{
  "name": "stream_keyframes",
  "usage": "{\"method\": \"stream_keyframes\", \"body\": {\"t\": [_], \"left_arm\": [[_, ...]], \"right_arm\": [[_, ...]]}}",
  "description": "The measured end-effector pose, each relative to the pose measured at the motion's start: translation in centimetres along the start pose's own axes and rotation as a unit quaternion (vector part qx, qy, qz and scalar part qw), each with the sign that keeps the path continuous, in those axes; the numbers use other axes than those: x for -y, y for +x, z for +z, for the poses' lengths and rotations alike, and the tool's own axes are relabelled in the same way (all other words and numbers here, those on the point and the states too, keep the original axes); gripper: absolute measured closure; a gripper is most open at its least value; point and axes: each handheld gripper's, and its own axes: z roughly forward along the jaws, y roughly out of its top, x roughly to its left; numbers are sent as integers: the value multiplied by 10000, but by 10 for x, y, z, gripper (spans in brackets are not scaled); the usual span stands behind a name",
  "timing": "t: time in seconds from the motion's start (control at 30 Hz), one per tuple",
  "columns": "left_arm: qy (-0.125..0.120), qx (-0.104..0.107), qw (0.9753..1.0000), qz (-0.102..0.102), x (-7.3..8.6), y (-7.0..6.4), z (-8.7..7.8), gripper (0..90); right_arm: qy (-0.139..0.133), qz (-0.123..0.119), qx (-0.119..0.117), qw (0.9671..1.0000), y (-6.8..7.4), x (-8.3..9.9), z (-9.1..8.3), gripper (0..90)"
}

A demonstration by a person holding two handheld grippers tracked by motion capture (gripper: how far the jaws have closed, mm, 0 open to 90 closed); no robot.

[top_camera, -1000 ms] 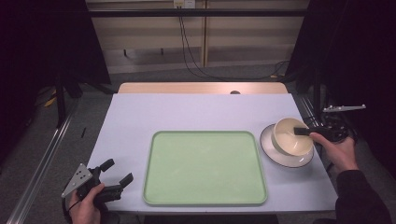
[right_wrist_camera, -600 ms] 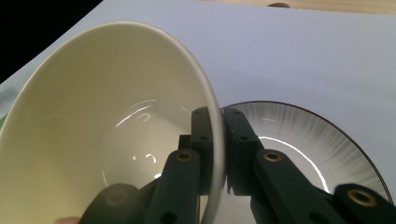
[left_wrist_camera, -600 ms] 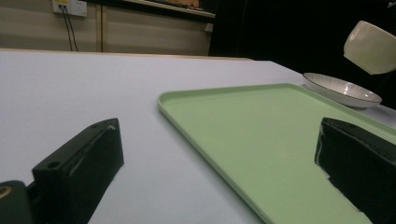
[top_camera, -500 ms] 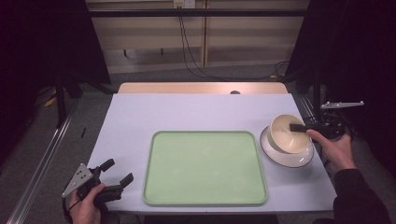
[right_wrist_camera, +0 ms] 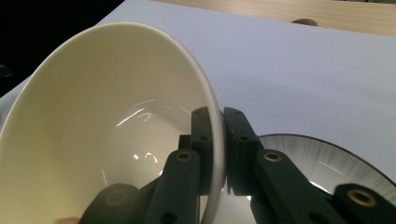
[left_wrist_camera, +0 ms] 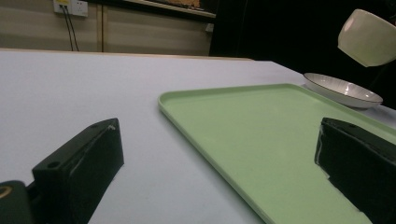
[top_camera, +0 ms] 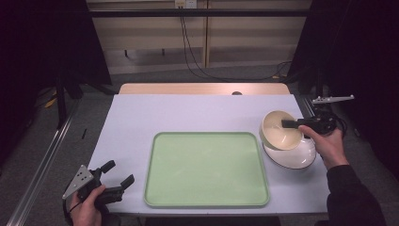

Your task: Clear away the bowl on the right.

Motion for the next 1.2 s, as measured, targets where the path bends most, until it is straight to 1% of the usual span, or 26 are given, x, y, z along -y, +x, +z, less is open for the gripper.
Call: {"method": "stream_keyframes", "body": {"t": [0.23, 0.33, 0.53, 0.6, 0.63, 0.67, 0.7, 0.87, 1.1, 1.13, 1.2], "left_arm": [[10, 2, 10000, -1, 0, 0, 0, 12], [4, 0, 10000, 1, 0, 0, 0, 12], [22, 2, 10000, -3, 0, 0, 0, 12], [11, -39, 10000, -4, 0, 0, 0, 7], [31, -1, 10000, 6, 0, 0, 0, 5], [21, -29, 10000, 8, 0, 0, 0, 4], [18, -28, 10000, 9, 0, 0, 0, 4], [-13, -23, 10000, 2, 0, 0, 0, 4], [-6, -21, 10000, 12, 0, 0, 0, 7], [-2, -33, 10000, 20, 0, 0, 0, 8], [-3, -34, 10000, 19, 0, 0, 0, 8]], "right_arm": [[81, -77, -103, 9999, 7, -10, 15, 842], [96, -63, -143, 9998, 8, -13, 22, 842], [171, -73, -140, 9997, 11, -19, 33, 842], [205, -75, -139, 9997, 12, -22, 36, 842], [220, -72, -131, 9996, 12, -23, 37, 842], [242, -82, -129, 9996, 13, -25, 39, 842], [283, -103, -124, 9995, 13, -26, 41, 842], [377, -52, -94, 9992, 12, -31, 53, 842], [565, 64, 88, 9983, 8, -35, 64, 842], [585, 57, 85, 9982, 8, -35, 66, 842], [662, 98, 172, 9976, 7, -36, 69, 843]]}}
